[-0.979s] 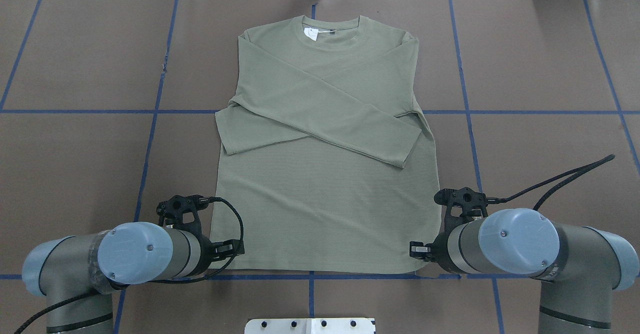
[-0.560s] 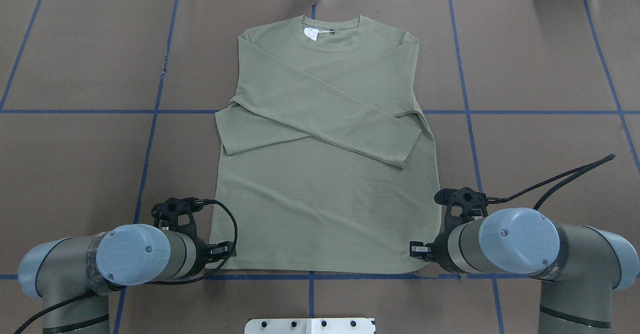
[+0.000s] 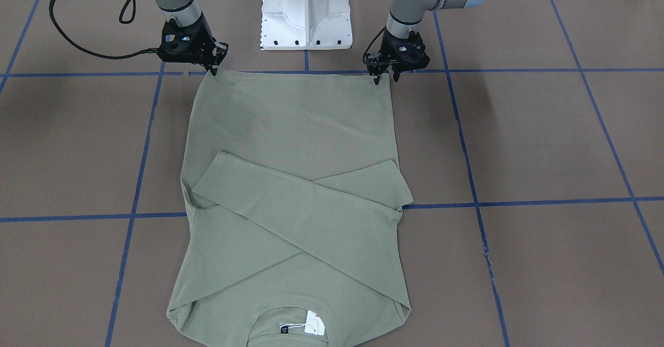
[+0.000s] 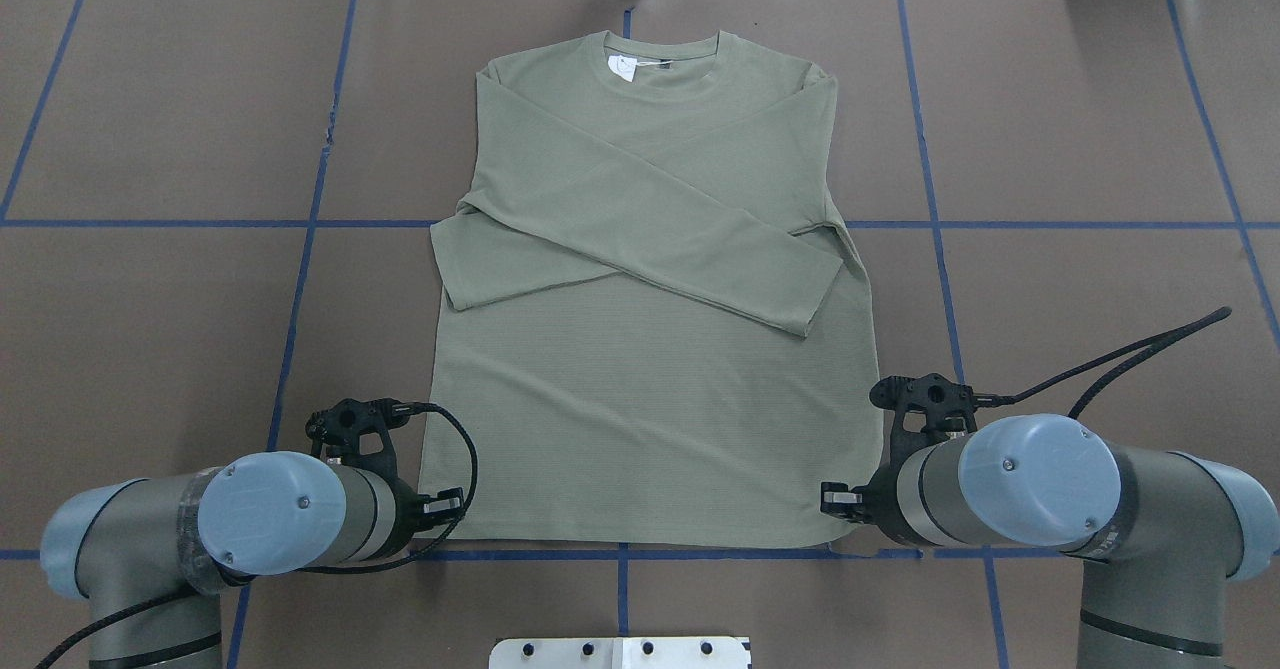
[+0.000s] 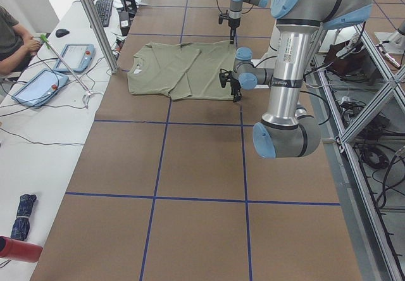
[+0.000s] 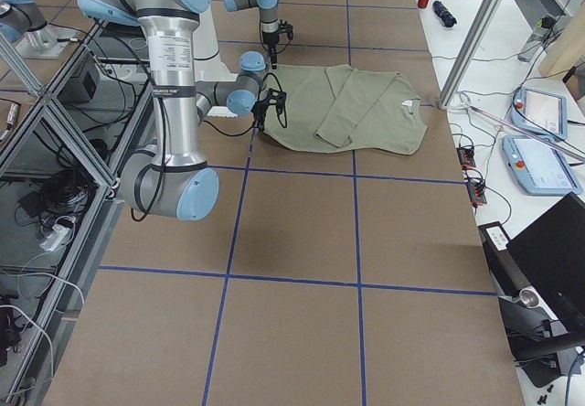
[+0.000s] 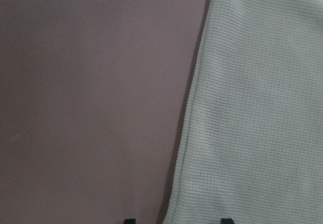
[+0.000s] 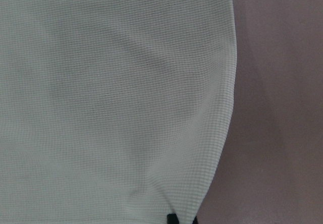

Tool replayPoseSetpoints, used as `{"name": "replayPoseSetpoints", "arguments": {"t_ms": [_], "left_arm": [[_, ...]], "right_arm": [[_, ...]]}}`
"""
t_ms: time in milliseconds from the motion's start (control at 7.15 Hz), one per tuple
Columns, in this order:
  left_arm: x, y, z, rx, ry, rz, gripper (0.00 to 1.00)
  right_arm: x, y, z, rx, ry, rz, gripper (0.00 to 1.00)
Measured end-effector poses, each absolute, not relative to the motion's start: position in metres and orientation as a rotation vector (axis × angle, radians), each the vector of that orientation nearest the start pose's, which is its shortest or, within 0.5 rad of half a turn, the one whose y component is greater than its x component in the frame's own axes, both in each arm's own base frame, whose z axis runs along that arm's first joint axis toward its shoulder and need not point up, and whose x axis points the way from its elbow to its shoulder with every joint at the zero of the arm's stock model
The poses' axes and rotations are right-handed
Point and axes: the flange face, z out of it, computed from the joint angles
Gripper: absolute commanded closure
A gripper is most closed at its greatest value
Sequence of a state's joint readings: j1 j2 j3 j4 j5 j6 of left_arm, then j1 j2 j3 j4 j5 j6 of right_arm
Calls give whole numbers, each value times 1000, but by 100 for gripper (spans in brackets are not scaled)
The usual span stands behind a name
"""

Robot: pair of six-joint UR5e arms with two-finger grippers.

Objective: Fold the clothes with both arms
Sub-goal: 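Close both grippers on the hem corners nearest the robot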

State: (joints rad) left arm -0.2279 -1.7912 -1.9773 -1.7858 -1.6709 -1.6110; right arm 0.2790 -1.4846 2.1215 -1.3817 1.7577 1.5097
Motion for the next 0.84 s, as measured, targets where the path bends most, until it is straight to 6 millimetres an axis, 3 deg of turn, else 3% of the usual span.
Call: {"name": "replayPoseSetpoints", "arguments": {"t_ms": [280, 420, 560, 839], "left_arm": [[510, -242, 339, -19, 847, -207, 71], [511, -240, 338, -21, 847, -204, 92], [510, -240, 337, -22, 850, -207, 100], [509, -236, 331, -42, 864, -250, 100]], "right_arm": [[-440, -247, 346, -34, -843, 130, 100], [-440, -247, 345, -34, -844, 131, 100], [-439, -248, 345, -34, -845, 131, 100], [-437, -248, 341, -36, -853, 130, 100]]}}
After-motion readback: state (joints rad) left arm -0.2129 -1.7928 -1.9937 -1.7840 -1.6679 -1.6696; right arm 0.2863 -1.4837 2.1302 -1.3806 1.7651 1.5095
